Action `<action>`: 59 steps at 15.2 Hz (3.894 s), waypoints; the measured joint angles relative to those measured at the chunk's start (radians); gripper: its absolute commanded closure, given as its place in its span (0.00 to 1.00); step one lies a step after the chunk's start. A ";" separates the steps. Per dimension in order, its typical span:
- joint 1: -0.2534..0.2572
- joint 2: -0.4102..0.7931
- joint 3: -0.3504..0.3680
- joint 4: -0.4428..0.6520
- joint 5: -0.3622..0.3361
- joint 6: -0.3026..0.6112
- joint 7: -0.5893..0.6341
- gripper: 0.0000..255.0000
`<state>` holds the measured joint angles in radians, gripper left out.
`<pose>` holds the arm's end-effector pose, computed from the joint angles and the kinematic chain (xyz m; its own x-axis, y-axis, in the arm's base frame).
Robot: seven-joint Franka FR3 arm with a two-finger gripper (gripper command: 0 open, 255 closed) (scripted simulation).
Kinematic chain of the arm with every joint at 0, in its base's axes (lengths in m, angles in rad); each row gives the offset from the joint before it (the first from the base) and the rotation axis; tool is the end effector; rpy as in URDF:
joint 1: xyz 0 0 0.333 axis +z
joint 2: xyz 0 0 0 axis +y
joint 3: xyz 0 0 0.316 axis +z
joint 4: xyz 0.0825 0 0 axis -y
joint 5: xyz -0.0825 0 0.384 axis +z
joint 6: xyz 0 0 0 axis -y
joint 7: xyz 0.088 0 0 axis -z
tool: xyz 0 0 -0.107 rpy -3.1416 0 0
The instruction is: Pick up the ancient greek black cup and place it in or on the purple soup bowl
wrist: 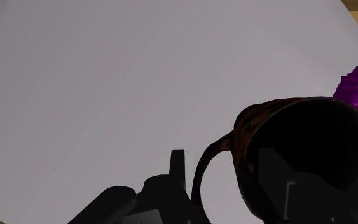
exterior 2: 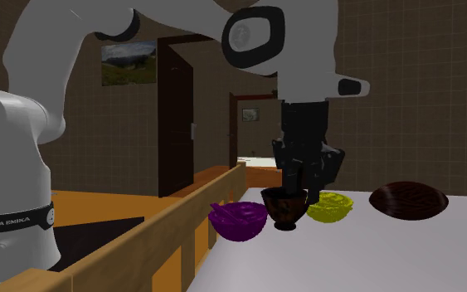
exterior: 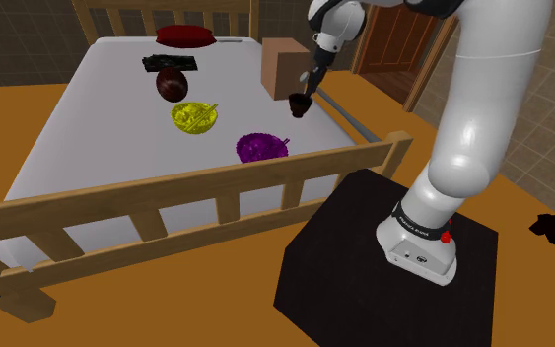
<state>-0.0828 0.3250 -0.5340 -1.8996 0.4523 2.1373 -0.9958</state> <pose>0.5218 -0.3257 0.3502 0.9799 0.1349 0.1468 0.1573 -0.9754 -0.1541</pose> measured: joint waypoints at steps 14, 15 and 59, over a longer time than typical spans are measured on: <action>0.089 -0.155 0.000 -0.048 -0.106 -0.051 0.152 1.00; 0.111 -0.184 0.007 -0.074 -0.122 -0.040 0.185 1.00; 0.302 -0.235 0.172 -0.363 -0.113 0.279 0.461 0.00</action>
<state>0.2187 0.0898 -0.3616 -2.2623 0.3388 2.4165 -0.5350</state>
